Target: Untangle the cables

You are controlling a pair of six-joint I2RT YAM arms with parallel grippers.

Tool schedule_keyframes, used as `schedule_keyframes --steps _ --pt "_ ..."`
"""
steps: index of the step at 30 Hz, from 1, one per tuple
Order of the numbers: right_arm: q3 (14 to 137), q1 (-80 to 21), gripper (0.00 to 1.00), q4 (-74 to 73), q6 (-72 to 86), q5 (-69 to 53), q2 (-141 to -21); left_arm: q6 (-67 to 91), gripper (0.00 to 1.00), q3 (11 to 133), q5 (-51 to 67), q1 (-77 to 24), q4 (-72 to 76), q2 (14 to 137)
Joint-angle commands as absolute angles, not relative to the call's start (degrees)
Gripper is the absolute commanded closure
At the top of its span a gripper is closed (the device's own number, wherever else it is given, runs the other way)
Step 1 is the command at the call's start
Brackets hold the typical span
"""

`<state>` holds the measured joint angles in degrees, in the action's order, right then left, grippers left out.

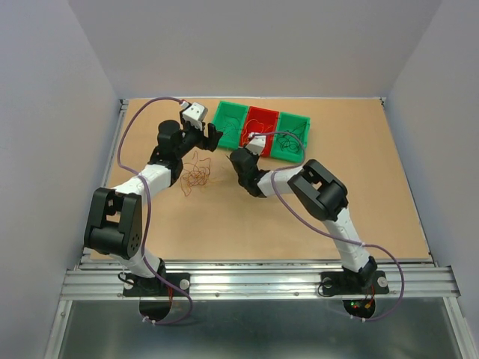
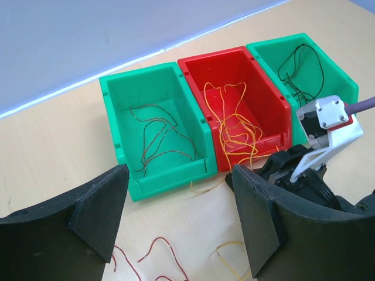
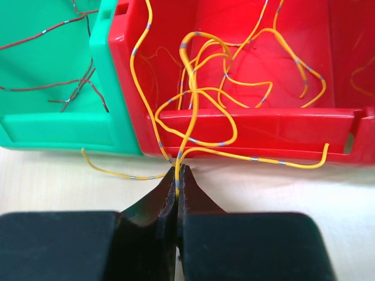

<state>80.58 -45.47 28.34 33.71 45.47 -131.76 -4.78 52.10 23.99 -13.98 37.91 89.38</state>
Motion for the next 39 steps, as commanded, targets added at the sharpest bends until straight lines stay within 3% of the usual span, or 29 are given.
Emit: schedule_keyframes --steps 1,7,12,24,30,39 --pt "77.4 -45.8 1.0 34.8 29.5 44.7 -125.5 -4.3 0.18 51.9 25.0 -13.6 40.6 86.1" --pt "74.9 -44.7 1.0 34.1 25.8 38.8 -119.2 -4.3 0.18 51.9 25.3 -13.6 40.6 86.0" --pt "74.6 -39.1 0.99 30.3 29.1 26.0 -115.2 -4.4 0.18 52.0 25.5 -13.6 40.5 86.2" --pt "89.1 -28.1 0.99 18.7 37.6 5.0 -125.9 -4.6 0.18 52.4 25.2 -13.6 40.4 86.9" --pt "91.1 -28.4 0.99 14.8 36.2 8.8 -128.5 -4.7 0.18 52.5 25.1 -13.6 40.5 87.0" --pt "94.6 -32.3 0.99 4.1 30.4 26.0 -128.1 -4.7 0.18 52.4 25.7 -13.6 40.3 86.7"
